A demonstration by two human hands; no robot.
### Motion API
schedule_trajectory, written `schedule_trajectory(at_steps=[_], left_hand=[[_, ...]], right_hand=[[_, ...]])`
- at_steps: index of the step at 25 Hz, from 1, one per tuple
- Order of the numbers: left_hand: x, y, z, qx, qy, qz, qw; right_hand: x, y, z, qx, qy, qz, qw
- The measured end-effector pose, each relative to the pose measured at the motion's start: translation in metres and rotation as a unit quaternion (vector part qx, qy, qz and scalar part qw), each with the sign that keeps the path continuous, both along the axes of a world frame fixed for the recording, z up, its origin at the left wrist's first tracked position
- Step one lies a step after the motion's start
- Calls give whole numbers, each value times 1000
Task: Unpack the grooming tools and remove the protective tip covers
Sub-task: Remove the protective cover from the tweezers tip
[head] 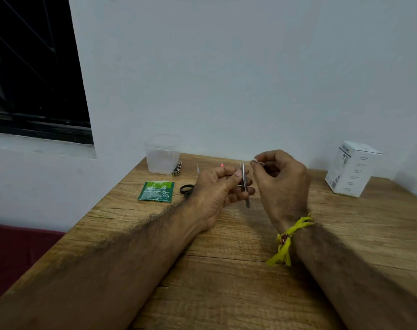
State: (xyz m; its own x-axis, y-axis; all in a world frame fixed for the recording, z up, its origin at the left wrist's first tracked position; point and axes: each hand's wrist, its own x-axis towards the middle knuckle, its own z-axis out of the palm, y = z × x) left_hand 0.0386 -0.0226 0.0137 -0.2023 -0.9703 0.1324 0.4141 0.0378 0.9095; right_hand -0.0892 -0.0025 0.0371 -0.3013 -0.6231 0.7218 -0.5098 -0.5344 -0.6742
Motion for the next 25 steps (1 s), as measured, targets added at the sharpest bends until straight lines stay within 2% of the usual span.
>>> schedule_trajectory(at_steps=[5,11,18,25], left_hand=[[-2,-2,-4,-27,17,12,999],[-4,1,-4,-40,4,31,999],[-4,1,-4,-47,-2,46,998],[-5,2,-4,-44,5,52,998]], right_hand=[[5,1,-4,-24,72,-15,997],[8,-2,-7,-23,-5,-14,1000],[7,-2,-11,-43,62,4,997],[6,-4,-13,-71,80,1,994]])
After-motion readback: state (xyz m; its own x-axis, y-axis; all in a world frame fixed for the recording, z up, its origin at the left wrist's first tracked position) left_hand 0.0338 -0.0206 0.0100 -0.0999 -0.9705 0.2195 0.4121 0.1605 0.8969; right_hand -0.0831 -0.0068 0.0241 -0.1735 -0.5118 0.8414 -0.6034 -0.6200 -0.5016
